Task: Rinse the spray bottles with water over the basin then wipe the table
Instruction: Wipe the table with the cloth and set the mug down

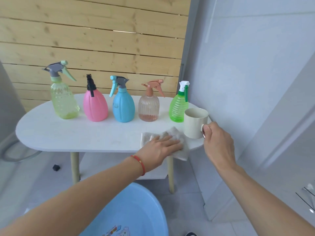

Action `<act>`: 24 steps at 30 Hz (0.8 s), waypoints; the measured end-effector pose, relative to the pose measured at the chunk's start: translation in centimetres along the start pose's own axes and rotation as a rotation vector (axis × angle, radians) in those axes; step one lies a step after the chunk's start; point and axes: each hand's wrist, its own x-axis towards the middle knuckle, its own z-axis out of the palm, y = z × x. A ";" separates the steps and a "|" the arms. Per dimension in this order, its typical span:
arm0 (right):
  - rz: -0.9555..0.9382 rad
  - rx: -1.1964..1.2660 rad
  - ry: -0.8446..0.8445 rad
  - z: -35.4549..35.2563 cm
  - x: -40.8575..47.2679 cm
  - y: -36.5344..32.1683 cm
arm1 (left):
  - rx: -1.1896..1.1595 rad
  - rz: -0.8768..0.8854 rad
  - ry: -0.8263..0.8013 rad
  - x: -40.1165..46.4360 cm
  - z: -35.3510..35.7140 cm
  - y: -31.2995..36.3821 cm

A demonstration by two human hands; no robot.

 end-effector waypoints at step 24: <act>-0.088 0.187 0.119 -0.5 -1.8 -3.8 | 0.084 -1.210 -0.069 -14.6 -6.0 -15.1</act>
